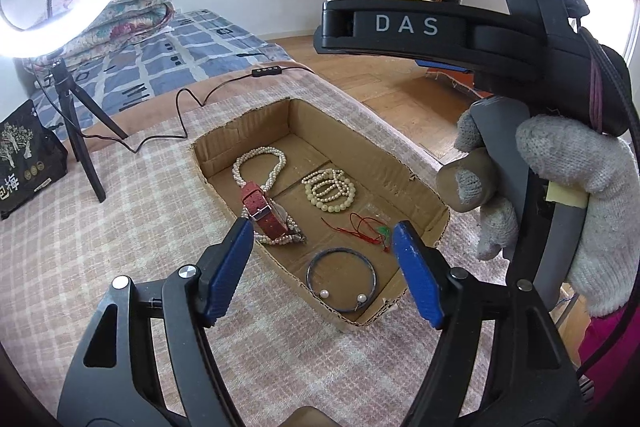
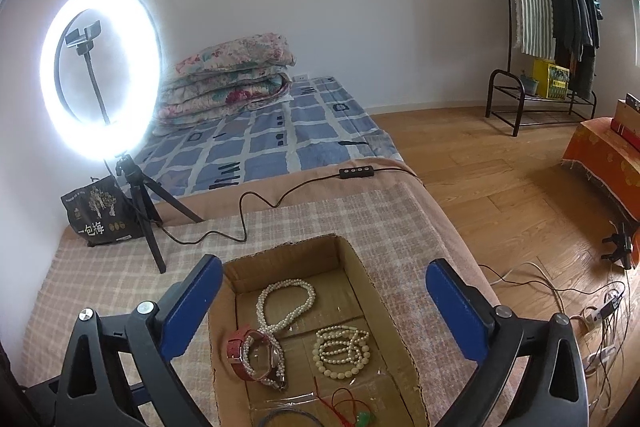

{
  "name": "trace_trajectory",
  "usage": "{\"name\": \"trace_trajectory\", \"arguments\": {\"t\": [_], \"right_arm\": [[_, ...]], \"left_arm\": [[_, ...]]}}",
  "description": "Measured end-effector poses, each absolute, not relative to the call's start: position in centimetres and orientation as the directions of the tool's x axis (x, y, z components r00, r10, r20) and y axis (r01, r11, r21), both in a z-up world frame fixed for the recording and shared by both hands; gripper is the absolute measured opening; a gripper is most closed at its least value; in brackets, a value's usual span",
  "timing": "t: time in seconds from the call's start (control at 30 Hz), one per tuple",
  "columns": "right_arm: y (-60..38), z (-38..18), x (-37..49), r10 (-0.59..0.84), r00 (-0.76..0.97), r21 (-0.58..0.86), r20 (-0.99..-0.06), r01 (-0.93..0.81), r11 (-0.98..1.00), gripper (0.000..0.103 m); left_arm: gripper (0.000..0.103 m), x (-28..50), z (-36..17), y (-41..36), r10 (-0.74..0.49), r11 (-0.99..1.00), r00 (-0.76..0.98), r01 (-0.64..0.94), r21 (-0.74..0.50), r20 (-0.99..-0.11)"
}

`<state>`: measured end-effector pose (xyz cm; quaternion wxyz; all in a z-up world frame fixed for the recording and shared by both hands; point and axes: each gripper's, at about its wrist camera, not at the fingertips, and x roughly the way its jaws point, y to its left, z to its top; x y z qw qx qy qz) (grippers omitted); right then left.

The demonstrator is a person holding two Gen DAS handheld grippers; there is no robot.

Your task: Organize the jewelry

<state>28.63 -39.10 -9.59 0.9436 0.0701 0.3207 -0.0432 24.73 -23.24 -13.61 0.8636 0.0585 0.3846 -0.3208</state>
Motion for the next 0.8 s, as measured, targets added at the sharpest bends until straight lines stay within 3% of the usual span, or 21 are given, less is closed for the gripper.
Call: {"name": "trace_trajectory", "arguments": {"t": [0.6, 0.8], "right_arm": [[-36.7, -5.8, 25.2, -0.054, 0.817, 0.063, -0.574, 0.110, 0.992, 0.103], [-35.3, -4.8, 23.5, -0.081, 0.825, 0.017, -0.559, 0.110, 0.994, 0.103]], "left_arm": [[0.075, 21.4, -9.7, -19.4, -0.507, 0.810, 0.572, 0.573, -0.129, -0.644], [0.082, 19.9, -8.9, -17.9, -0.489, 0.817, 0.610, 0.570, -0.083, -0.624]]}}
